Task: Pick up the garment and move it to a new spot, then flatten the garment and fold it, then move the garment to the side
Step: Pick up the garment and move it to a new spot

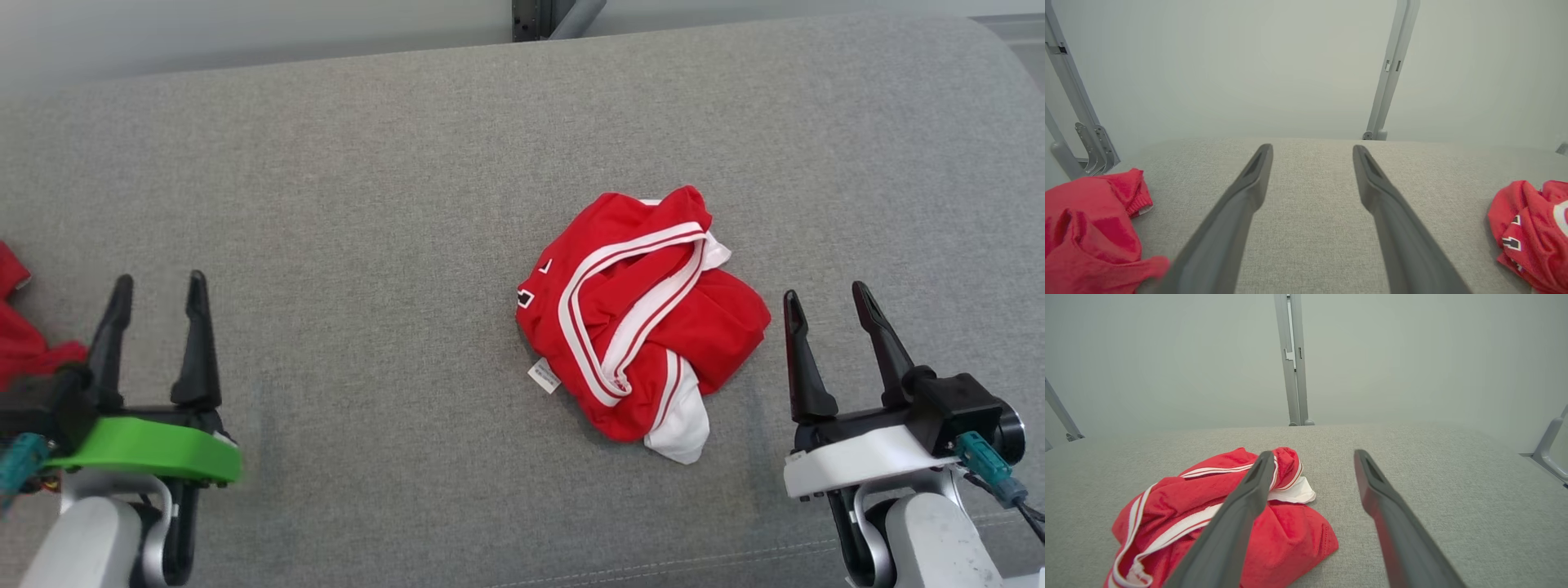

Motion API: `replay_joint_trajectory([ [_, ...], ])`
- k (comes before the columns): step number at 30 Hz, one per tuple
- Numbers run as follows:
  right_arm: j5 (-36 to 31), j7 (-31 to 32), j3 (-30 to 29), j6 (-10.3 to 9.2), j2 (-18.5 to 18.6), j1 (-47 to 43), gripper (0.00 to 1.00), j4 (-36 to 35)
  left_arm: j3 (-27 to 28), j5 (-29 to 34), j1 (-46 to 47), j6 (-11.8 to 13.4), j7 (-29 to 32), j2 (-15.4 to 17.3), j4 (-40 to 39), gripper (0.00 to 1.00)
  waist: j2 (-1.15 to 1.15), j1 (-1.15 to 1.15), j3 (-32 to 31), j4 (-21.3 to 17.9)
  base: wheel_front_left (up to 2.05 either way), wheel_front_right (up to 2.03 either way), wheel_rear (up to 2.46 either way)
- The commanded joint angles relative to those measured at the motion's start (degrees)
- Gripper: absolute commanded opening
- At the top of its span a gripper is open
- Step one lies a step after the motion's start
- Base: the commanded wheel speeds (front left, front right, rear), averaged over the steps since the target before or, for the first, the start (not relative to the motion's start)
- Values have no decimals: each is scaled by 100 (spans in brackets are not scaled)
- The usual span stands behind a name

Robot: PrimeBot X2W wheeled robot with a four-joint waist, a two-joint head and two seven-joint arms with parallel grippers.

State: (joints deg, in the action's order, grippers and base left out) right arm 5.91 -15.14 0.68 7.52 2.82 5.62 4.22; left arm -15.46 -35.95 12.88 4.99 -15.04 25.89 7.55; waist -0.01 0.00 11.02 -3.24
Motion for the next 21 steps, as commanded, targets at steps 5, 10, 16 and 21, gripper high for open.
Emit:
replay_joint_trajectory([
  [5, -226, -1, 13, -6, 12, -123, 100, -11, 288, 287, -516, -227, -17, -569, -180, 100, 1, 0, -226, -172, 0, 0, 0],
  [10, -376, -1, 22, -6, 12, -209, 100, 63, 715, 1028, -1093, -451, -18, -984, -220, 100, 1, 0, -423, -288, 0, 0, 0],
  [16, -399, -1, -56, -6, 11, -360, 100, 182, 1251, 1541, -1638, -669, -19, -1430, -142, 100, 1, 0, -656, -287, 0, 0, 0],
  [21, -351, -1, -91, -6, 13, -478, 100, 280, 1755, 1767, -1995, -725, -12, -1767, -184, 100, 1, 0, -837, -287, 0, 0, 0],
])
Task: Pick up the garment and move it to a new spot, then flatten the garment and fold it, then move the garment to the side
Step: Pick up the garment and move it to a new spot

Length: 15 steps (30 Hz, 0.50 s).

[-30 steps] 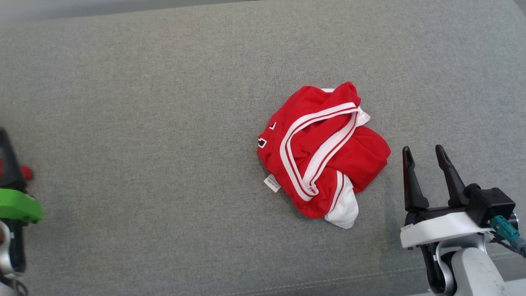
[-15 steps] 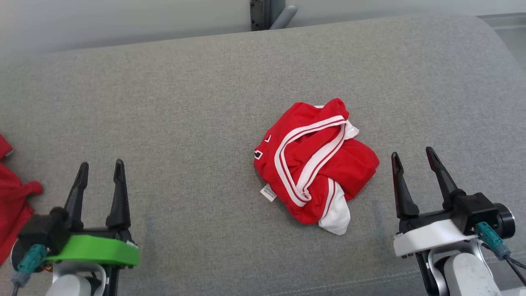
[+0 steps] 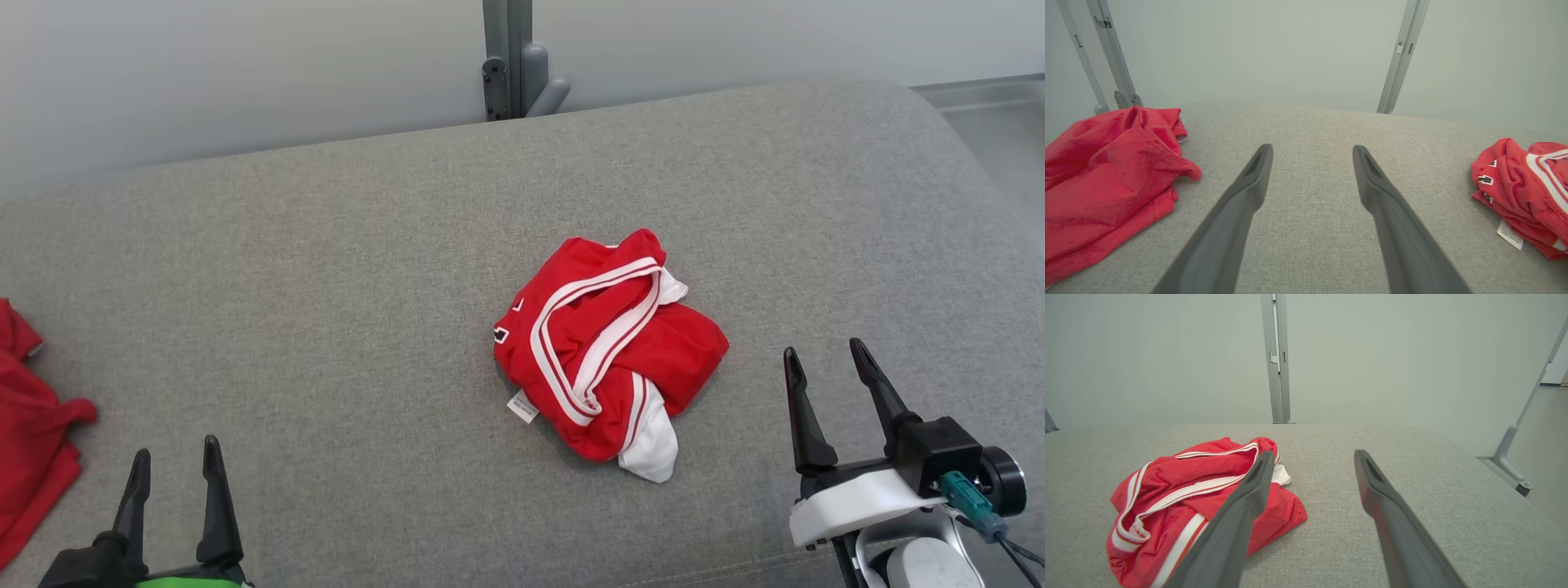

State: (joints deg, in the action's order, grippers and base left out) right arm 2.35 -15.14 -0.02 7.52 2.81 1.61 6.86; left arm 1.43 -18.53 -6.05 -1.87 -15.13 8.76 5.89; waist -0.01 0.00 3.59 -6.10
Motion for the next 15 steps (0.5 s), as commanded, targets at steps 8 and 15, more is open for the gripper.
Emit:
replay_joint_trajectory([
  [8, 49, -1, -56, -6, 14, -172, 100, 72, 480, 330, -293, -308, -3, -285, -3, 100, 1, 0, -202, 57, 0, 0, 0],
  [15, 97, -1, -42, -6, 14, -197, 100, 84, 667, 431, -256, -419, -3, -407, 26, 100, 1, 0, -220, 58, 0, 0, 0],
])
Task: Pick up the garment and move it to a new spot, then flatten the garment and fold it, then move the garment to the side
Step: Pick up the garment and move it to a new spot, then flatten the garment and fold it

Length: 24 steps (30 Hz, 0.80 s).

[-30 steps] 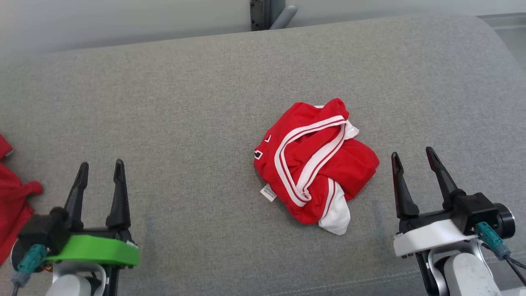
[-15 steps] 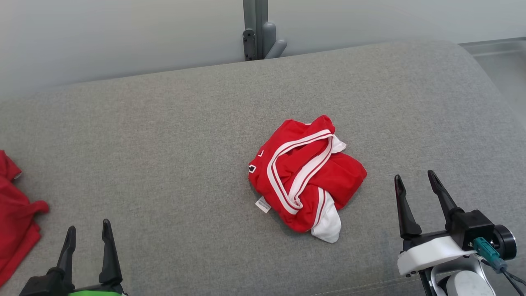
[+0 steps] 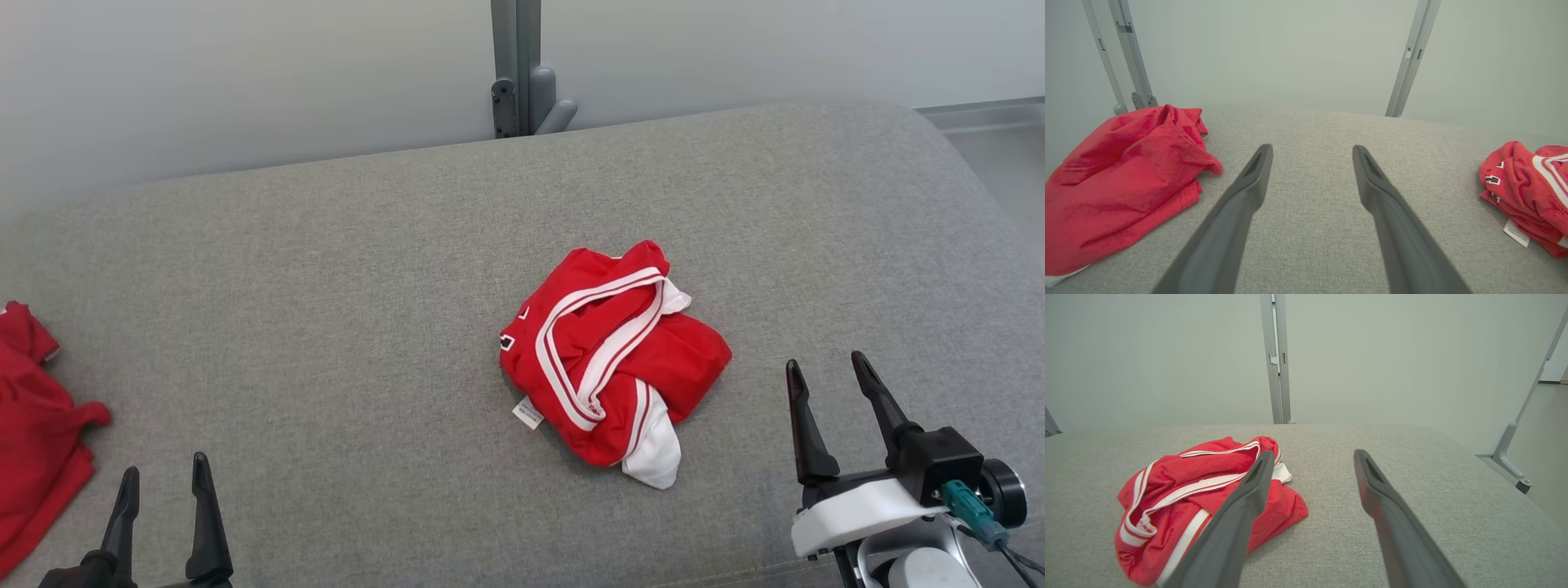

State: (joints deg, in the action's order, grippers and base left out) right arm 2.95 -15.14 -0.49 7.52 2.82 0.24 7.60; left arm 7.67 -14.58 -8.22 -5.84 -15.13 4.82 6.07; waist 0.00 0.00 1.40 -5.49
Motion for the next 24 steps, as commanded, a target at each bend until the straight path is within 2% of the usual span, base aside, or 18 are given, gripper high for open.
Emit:
replay_joint_trajectory([
  [1, 42, -1, 11, -6, 12, -62, 100, 12, 64, 55, -36, -33, -3, -26, 10, 100, 0, 0, 0, -6, 0, 0, 0],
  [10, 61, -1, 64, -6, 12, 33, 100, 10, 142, 189, 5, -110, -3, -90, 21, 100, 0, 0, 66, -106, 0, 0, 0],
  [13, 78, -1, 75, -6, 12, 100, 100, -23, -20, 226, 161, -126, -2, -108, -52, 100, 0, 0, 164, -170, 0, 0, 0],
  [18, 77, -1, 58, -6, 13, 251, 100, -74, -755, 204, 640, -157, 183, -57, -118, 100, 0, 0, 477, -306, 0, 0, 0],
  [24, 192, -1, 104, -6, 12, 453, 100, -100, -2177, -389, 1210, -168, 1218, -121, -117, 100, 0, 0, 940, -586, 0, 0, 0],
])
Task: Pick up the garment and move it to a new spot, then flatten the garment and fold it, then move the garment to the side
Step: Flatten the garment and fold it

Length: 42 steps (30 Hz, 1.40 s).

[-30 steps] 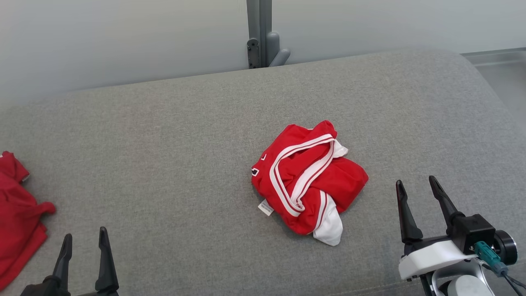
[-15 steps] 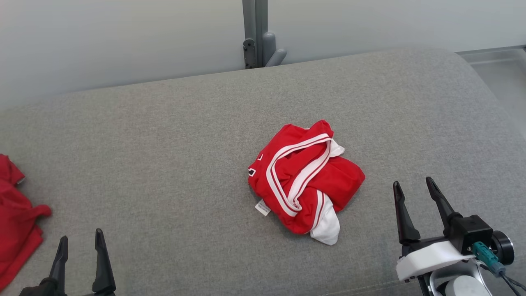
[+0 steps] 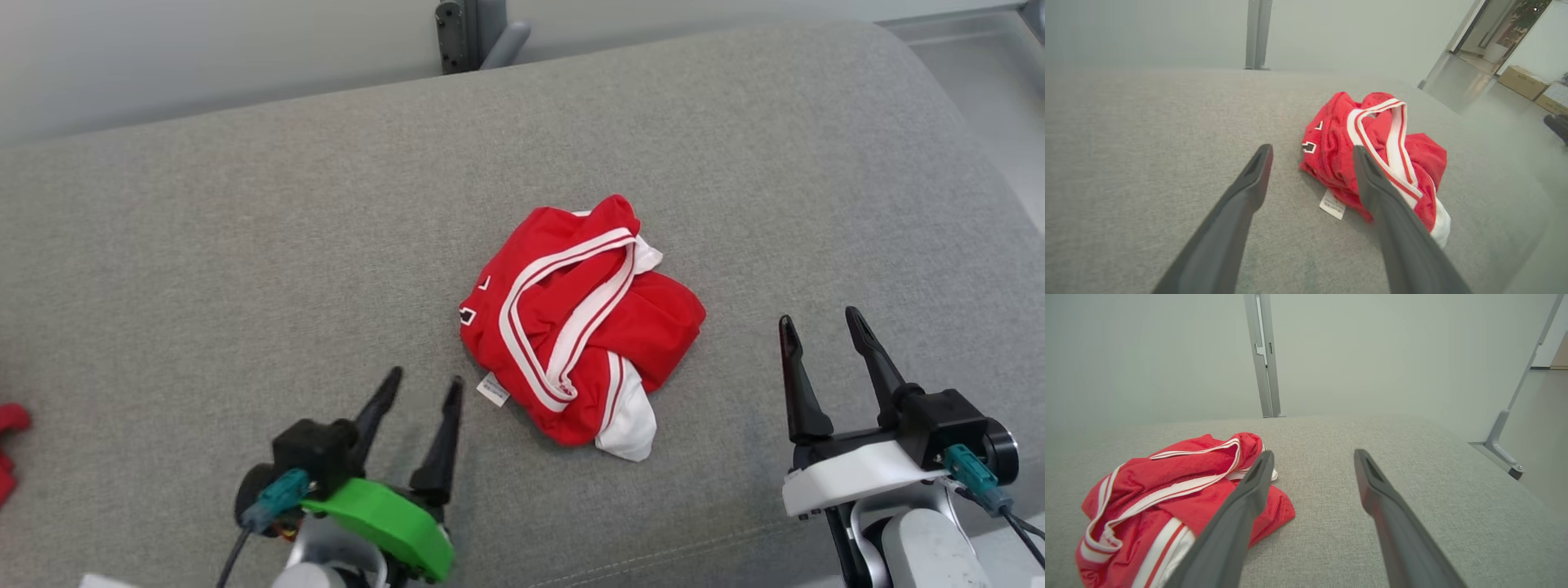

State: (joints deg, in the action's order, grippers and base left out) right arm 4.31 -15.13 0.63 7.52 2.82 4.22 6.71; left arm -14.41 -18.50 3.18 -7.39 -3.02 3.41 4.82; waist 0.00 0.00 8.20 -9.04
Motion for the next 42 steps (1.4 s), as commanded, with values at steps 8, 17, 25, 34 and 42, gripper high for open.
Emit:
replay_joint_trajectory([
  [8, 231, -2, -32, -6, 9, 188, 100, -32, -933, -615, 355, -15, 800, 15, 202, 100, 0, 0, 615, -619, 0, 0, 0],
  [17, 407, -3, 15, -6, 11, 290, 100, -27, -1068, -762, 645, -14, 717, 104, 748, 100, 0, 0, 806, -799, 0, 0, 0],
  [25, 457, -2, 15, -6, 12, 194, 100, -13, -766, -1117, 839, 73, 402, 115, 528, 0, 0, 0, 771, -762, 0, 0, 0],
  [34, 464, -3, -44, -6, 12, 51, 100, 95, 579, -1766, 1021, 420, 823, 960, -1020, 0, 0, 0, 532, -416, 0, 0, 0],
  [42, 512, -3, 79, -6, 13, 130, 100, 165, 1239, -1937, 1862, 579, 1574, 1800, -1517, 0, 0, 0, 327, -297, 0, 0, 0],
])
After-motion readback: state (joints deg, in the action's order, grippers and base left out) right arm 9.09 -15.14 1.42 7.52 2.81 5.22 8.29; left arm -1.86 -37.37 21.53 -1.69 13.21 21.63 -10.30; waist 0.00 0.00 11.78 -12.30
